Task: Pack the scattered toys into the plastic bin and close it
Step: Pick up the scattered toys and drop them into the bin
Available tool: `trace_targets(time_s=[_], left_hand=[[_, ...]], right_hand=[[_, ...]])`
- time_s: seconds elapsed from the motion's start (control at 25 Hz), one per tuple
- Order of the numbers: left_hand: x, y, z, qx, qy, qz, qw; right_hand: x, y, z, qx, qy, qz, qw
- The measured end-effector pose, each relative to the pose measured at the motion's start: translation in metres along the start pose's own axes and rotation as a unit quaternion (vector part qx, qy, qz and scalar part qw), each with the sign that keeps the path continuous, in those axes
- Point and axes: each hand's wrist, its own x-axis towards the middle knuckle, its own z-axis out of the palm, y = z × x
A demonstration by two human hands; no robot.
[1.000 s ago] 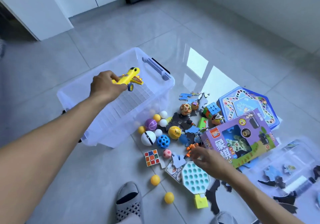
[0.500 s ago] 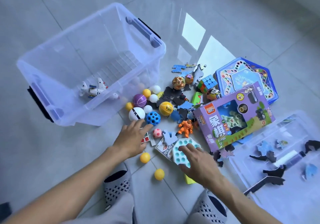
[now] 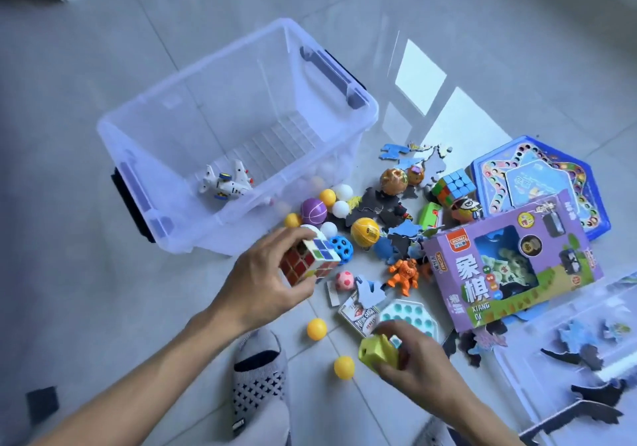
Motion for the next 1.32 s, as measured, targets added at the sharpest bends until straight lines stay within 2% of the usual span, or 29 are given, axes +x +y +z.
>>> trace_targets(time_s=[0.08,0.16,0.2,0.28,0.36,0.4,0.48,0.52,0.56,0.64,0.68,0.76,0.84,0.92,0.96,1.0,1.04,1.12,1.16,1.2,1.28,1.32], left_hand=[[0.017,0.019,-0.053,-0.056,0.121,-0.008,0.991],[0.040,0.013,-0.088,-0.056,0.193,-0.056,0.978],[0.051,0.003,-0.099,-0.039,0.206,-0.087,0.974],[0.066,-0.020,-0.102,0.007,0.174,-0.149,0.973],[0.066,-0.033,-0.093,0.076,0.122,-0.180,0.973],[0.061,-0.034,-0.086,0.110,0.128,-0.157,0.973],[0.041,-0.030,-0.063,0.134,0.172,-0.032,0.975],[0.025,-0.029,-0.046,0.124,0.156,0.021,0.980],[0.006,-0.031,-0.025,0.117,0.105,0.050,0.986],[-0.028,-0.043,0.026,0.136,-0.074,0.041,0.987],[-0.041,-0.053,0.052,0.169,-0.171,0.031,0.970],[-0.057,-0.073,0.092,0.248,-0.319,0.046,0.914],[-0.065,-0.080,0.110,0.280,-0.383,0.096,0.875],[-0.070,-0.085,0.120,0.281,-0.379,0.158,0.867],[-0.073,-0.090,0.123,0.292,-0.361,0.173,0.869],[-0.073,-0.093,0.122,0.292,-0.350,0.150,0.877],[-0.070,-0.094,0.118,0.266,-0.322,0.112,0.902],[-0.056,-0.080,0.093,0.146,-0.240,0.023,0.959],[-0.046,-0.065,0.074,0.076,-0.145,-0.019,0.986],[-0.032,-0.046,0.048,0.019,-0.034,-0.046,0.998],[-0.004,-0.015,-0.010,-0.059,0.164,-0.071,0.982],[0.009,-0.007,-0.036,-0.086,0.230,-0.078,0.966]], right_hand=[[0.028,-0.062,-0.041,0.147,0.084,-0.016,0.985],[0.065,-0.119,-0.080,0.264,0.113,-0.018,0.958],[0.085,-0.142,-0.095,0.321,0.106,-0.007,0.941],[0.120,-0.175,-0.114,0.390,0.085,0.012,0.917],[0.144,-0.182,-0.118,0.370,0.088,0.017,0.925],[0.147,-0.176,-0.112,0.316,0.101,0.010,0.943],[0.129,-0.148,-0.087,0.168,0.122,-0.037,0.977],[0.112,-0.127,-0.068,0.093,0.124,-0.065,0.986],[0.095,-0.101,-0.044,0.025,0.110,-0.089,0.990],[0.059,-0.048,0.009,-0.103,0.043,-0.136,0.984],[0.044,-0.024,0.035,-0.173,-0.017,-0.159,0.972],[0.024,0.017,0.078,-0.298,-0.112,-0.233,0.919],[0.014,0.038,0.098,-0.369,-0.151,-0.287,0.871],[0.013,0.051,0.104,-0.387,-0.156,-0.315,0.852],[0.015,0.057,0.107,-0.390,-0.154,-0.323,0.849],[0.018,0.059,0.108,-0.378,-0.158,-0.308,0.859],[0.022,0.056,0.107,-0.355,-0.157,-0.290,0.875],[0.036,0.033,0.089,-0.246,-0.093,-0.249,0.932],[0.045,0.010,0.070,-0.166,-0.026,-0.217,0.962],[0.058,-0.017,0.046,-0.086,0.056,-0.195,0.975],[0.088,-0.083,-0.012,0.068,0.193,-0.170,0.964],[0.102,-0.115,-0.040,0.133,0.214,-0.154,0.955]])
